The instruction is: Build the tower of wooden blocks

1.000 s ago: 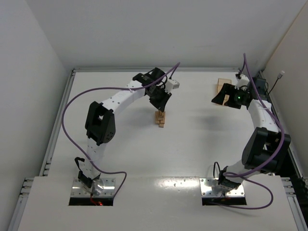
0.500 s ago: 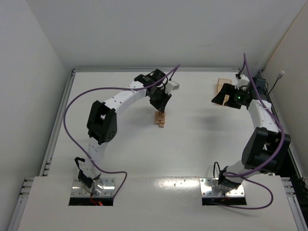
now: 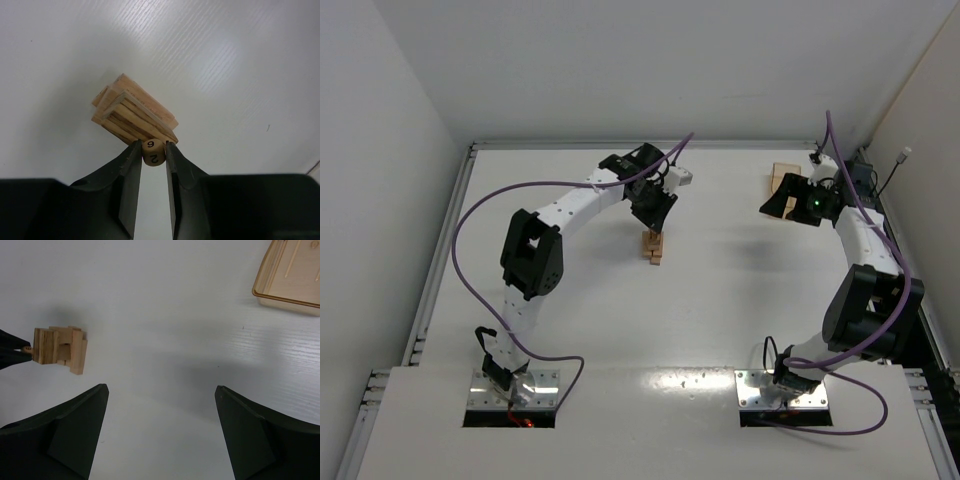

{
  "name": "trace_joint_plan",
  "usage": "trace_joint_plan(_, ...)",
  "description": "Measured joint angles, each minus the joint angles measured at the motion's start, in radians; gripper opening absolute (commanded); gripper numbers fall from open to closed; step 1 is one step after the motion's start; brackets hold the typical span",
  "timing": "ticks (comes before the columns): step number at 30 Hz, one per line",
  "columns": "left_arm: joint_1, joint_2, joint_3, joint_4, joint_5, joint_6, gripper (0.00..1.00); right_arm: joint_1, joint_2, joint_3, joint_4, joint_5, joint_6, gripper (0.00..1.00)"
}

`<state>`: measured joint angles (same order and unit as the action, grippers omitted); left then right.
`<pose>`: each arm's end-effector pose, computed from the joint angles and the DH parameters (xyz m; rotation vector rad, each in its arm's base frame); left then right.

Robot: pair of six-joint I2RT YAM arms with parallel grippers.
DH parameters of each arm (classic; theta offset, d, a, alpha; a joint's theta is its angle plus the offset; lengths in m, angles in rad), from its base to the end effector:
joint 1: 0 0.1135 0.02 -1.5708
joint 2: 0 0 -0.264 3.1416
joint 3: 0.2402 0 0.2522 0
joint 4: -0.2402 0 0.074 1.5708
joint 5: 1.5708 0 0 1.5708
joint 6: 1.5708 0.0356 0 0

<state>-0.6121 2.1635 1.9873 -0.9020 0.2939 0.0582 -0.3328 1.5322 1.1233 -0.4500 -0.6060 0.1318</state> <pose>0.3790 -0.2787 0.2534 0.9799 2.5089 -0.5683 0.3146 -0.0873 0.2568 0.2702 2.3071 0.6316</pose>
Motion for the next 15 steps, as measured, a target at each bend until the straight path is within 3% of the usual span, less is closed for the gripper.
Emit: trace_joint_plan(15,0.000,0.015,0.000,0.008,-0.003,-0.018,0.23,0.000,0.000,0.000,0.000,0.000,0.000,0.85)
